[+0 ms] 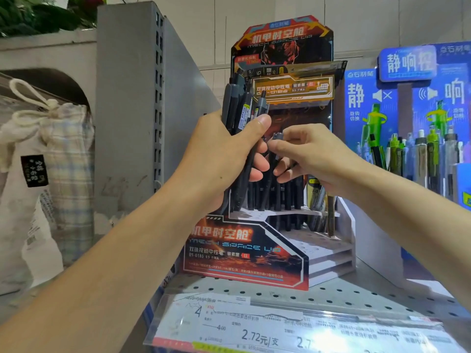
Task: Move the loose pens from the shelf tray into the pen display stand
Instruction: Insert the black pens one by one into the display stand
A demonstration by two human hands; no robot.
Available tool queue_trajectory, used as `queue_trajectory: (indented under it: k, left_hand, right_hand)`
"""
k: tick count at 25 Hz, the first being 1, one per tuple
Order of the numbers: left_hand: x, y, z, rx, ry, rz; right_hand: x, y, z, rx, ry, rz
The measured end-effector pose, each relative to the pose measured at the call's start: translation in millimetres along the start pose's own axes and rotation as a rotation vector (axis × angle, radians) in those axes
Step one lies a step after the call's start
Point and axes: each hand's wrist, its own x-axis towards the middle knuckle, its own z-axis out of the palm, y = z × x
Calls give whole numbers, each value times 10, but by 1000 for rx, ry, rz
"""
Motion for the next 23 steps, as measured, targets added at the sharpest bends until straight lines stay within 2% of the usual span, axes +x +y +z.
queue_trajectory:
  k: [7,12,19,23]
  left_hand:
    - [-21,-11,5,-24,10,11]
    - [-16,1,-25,-73,28,-3]
    - [-30,22,-7,-20,7,-5]
    - [-30,44,12,-4,12,1]
  right_hand:
    - [-7,43,96,-55,-29,23]
    - [0,34,123,-249,21,-15]
    - [-19,-63,87,-341,-76,38]
    - [12,-148,118,-498,-91,50]
